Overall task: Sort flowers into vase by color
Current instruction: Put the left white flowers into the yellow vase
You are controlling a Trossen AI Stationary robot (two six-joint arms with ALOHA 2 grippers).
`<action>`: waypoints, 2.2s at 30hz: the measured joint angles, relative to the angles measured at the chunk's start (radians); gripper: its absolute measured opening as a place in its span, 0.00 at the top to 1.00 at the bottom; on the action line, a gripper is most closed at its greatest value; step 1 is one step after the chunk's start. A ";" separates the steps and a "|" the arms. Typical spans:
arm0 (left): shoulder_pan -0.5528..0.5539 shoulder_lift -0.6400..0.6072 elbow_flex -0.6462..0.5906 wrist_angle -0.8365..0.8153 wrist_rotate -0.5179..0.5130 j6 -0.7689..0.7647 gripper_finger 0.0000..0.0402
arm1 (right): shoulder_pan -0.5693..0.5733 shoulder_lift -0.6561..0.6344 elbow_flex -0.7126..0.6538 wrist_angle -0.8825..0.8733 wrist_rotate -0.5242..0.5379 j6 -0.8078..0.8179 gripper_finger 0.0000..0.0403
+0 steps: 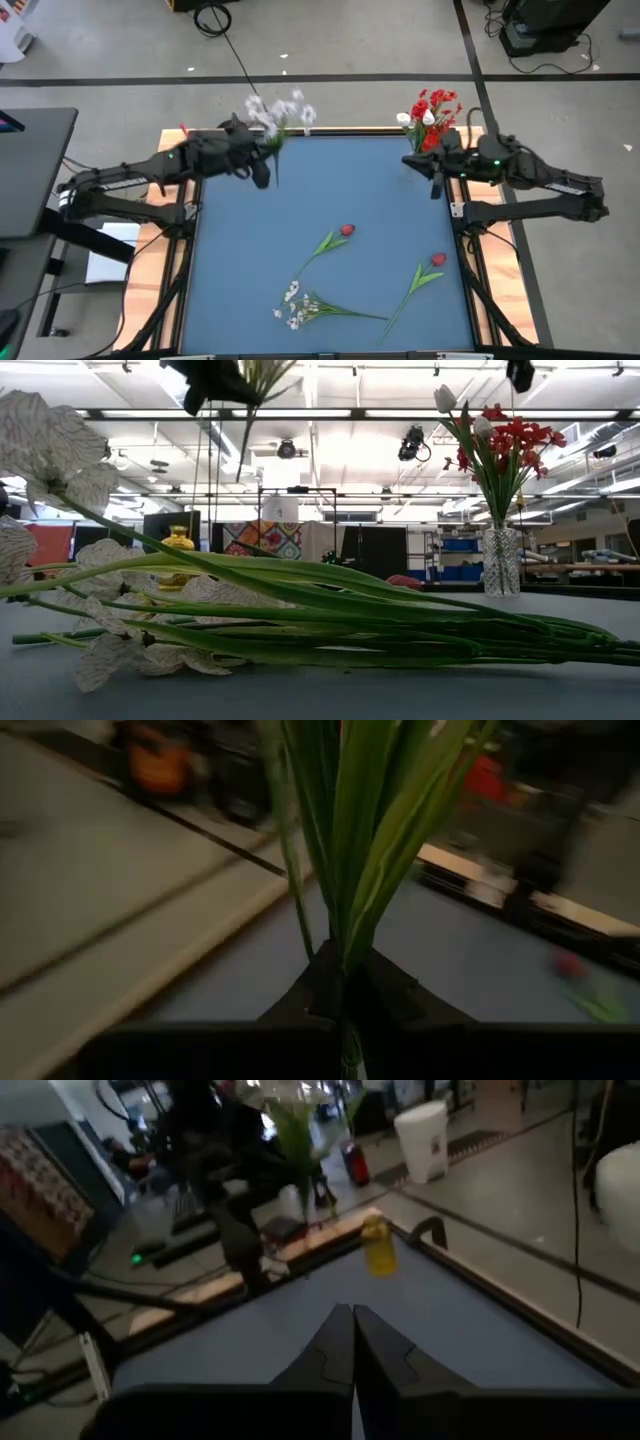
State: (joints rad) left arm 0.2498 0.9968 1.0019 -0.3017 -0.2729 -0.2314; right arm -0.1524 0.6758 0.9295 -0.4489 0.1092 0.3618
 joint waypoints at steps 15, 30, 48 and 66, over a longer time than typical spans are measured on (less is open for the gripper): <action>0.427 -0.049 -0.001 0.063 0.428 0.205 0.97 | 0.000 -0.155 0.000 -0.075 -0.107 -0.044 0.99; 0.525 -0.048 -0.001 0.109 0.610 0.358 0.98 | 0.000 -0.203 0.000 -0.068 -0.164 -0.001 0.88; 0.641 -0.050 -0.129 0.266 0.792 0.353 0.97 | 0.000 -0.203 0.000 -0.061 -0.154 0.009 0.69; 0.842 -0.108 -0.273 0.431 0.766 0.248 0.97 | 0.000 -0.203 0.000 -0.053 -0.155 0.010 0.70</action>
State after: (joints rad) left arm 1.0918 0.8893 0.7286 0.1295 0.4934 0.0171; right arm -0.1520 0.4728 0.9295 -0.5019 -0.0456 0.3714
